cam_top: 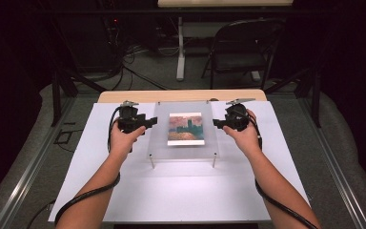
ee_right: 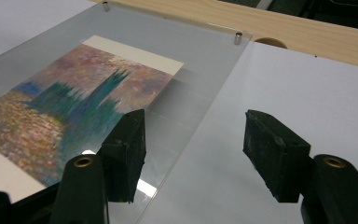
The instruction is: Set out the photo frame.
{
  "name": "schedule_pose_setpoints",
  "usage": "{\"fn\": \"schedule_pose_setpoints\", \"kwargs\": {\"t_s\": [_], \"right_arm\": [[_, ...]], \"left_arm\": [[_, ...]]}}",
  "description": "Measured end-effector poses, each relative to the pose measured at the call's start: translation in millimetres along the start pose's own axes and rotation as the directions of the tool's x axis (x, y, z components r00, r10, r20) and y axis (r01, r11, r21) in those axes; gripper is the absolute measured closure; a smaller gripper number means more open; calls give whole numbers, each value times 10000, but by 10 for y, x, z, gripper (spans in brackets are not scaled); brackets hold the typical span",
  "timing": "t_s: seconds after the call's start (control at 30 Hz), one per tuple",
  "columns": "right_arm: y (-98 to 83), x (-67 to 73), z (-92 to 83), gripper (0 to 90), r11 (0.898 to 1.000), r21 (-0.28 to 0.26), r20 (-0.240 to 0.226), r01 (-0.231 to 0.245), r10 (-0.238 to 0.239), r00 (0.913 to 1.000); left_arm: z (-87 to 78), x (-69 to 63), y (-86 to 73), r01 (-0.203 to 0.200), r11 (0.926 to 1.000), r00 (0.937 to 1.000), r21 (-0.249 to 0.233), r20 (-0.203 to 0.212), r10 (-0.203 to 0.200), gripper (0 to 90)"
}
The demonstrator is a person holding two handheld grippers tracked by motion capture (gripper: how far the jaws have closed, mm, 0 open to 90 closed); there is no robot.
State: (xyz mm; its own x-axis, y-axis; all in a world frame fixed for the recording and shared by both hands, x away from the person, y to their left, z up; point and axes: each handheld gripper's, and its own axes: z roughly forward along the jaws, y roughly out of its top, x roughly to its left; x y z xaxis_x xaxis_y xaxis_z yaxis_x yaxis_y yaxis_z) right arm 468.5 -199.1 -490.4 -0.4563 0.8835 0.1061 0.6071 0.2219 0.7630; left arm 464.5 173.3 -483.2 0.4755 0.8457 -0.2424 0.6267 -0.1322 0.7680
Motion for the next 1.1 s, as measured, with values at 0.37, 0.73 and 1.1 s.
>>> {"fn": "schedule_pose_setpoints", "kwargs": {"t_s": [0.37,0.73,1.1], "right_arm": [[112,-26,324,398,9947,752,-508,-697,736,9960],[91,-18,507,370,9817,1353,-850,-1343,1465,9855],[63,8,540,369,9747,1588,-1037,-1573,1749,9791]], "left_arm": [[275,75,93,351,9983,9990,469,-289,-337,365],[454,118,32,1026,9891,9947,1058,-100,-1021,337],[544,89,-13,1221,9797,9919,1587,152,-1260,332]]}}
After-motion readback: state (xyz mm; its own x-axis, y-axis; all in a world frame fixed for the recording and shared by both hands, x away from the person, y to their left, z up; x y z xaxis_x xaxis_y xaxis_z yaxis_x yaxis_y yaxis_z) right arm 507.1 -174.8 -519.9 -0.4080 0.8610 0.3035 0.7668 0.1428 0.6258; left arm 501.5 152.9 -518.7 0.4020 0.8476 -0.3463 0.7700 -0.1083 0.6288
